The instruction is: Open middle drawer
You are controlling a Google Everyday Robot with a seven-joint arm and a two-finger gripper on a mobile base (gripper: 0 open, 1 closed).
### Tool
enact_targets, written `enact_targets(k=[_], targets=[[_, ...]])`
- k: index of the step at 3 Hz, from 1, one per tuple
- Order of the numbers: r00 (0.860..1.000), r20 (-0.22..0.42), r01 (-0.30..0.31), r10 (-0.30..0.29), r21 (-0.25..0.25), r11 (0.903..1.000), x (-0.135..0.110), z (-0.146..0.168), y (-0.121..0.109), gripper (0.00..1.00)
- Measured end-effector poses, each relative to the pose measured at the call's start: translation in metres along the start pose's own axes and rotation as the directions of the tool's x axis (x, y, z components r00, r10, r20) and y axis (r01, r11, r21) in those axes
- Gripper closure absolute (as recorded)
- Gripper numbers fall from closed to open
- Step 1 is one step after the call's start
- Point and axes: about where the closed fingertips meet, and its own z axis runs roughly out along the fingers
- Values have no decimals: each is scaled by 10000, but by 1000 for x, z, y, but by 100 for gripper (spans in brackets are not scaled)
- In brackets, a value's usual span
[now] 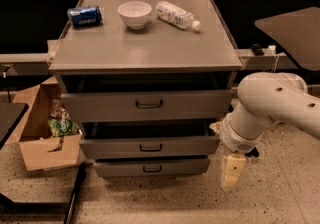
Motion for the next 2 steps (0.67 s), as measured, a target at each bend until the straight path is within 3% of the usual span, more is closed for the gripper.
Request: enact_targets(k=[1,2], targets=[[10000,37,80,-80,6,10000,0,3,-3,0],[9979,-211,608,-605,138,9981,4,39,-20,0]])
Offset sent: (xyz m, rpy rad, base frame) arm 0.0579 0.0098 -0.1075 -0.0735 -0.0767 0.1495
